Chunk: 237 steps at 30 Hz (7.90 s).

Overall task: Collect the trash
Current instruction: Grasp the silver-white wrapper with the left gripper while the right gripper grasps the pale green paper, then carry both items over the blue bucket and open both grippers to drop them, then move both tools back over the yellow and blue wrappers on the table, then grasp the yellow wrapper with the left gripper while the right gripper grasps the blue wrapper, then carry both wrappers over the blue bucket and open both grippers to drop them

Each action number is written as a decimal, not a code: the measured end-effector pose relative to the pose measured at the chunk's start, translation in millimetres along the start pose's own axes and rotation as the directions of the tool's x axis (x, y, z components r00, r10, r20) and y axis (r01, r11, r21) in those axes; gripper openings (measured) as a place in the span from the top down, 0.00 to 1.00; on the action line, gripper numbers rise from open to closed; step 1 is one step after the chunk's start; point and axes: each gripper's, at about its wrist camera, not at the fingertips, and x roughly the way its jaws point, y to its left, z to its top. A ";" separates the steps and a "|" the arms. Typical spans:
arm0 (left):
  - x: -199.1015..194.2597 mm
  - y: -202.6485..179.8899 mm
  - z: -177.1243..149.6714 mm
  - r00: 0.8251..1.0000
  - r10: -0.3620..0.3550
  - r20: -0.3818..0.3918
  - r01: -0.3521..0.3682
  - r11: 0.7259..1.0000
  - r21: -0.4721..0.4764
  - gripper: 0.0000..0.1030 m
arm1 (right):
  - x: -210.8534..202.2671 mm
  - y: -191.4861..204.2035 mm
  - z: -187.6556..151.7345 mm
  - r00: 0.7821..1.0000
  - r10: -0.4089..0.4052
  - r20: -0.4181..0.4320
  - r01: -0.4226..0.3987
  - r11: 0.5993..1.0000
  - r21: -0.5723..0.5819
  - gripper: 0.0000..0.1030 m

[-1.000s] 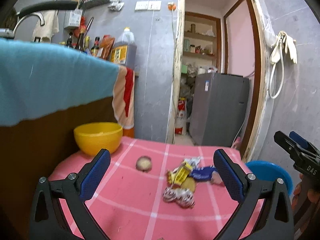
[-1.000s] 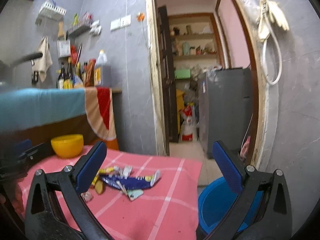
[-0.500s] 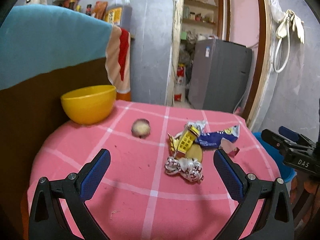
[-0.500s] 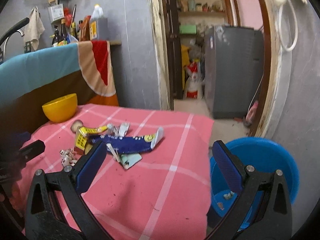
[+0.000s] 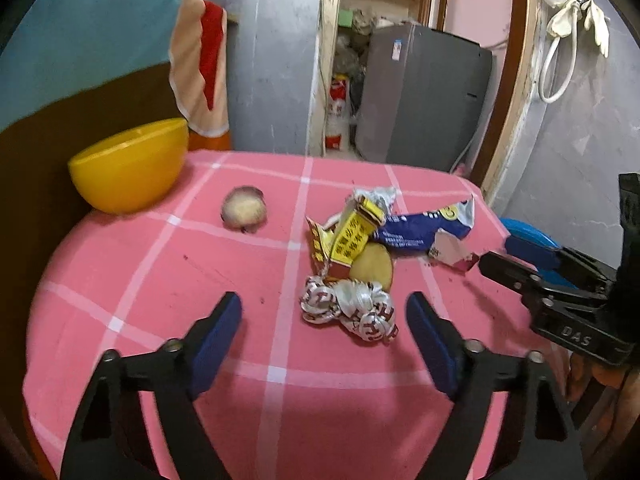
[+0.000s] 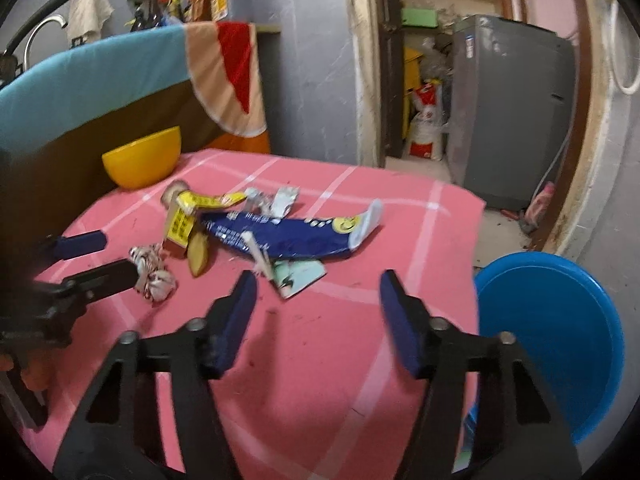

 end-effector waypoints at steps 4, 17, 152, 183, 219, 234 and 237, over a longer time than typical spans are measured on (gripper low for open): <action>4.6 0.5 0.5 0.999 -0.041 -0.028 0.041 0.999 -0.005 0.43 | 9.2 5.5 1.7 0.999 0.023 -0.026 -0.024 0.999 -0.039 0.54; 10.7 10.9 6.1 0.988 -0.138 -0.074 0.131 0.987 -0.093 0.60 | 23.0 10.5 12.0 0.992 0.094 -0.085 -0.100 0.993 -0.066 0.74; -89.9 -19.3 48.9 0.834 0.076 0.547 -0.057 0.997 -0.052 0.02 | -138.8 -3.7 15.2 0.709 -0.237 0.664 0.211 0.970 0.120 0.00; 11.4 0.8 35.6 0.989 -0.025 0.145 0.017 0.998 0.058 0.04 | -15.6 -22.7 33.0 0.963 -0.192 0.188 0.187 0.981 0.047 0.01; 9.5 -10.8 37.2 0.992 -0.101 0.078 0.092 0.989 0.112 0.81 | 20.7 -33.7 33.7 1.000 -0.003 -0.025 0.005 0.997 0.080 0.74; -50.3 -56.7 64.1 0.918 -0.126 0.376 0.080 0.987 0.137 0.81 | -87.3 -48.3 34.6 0.878 -0.234 0.417 0.182 0.970 0.160 0.74; -57.1 -77.9 71.2 0.890 -0.150 0.430 0.092 0.984 0.154 0.81 | -107.3 -53.3 32.1 0.822 -0.312 0.477 0.252 0.949 0.187 0.74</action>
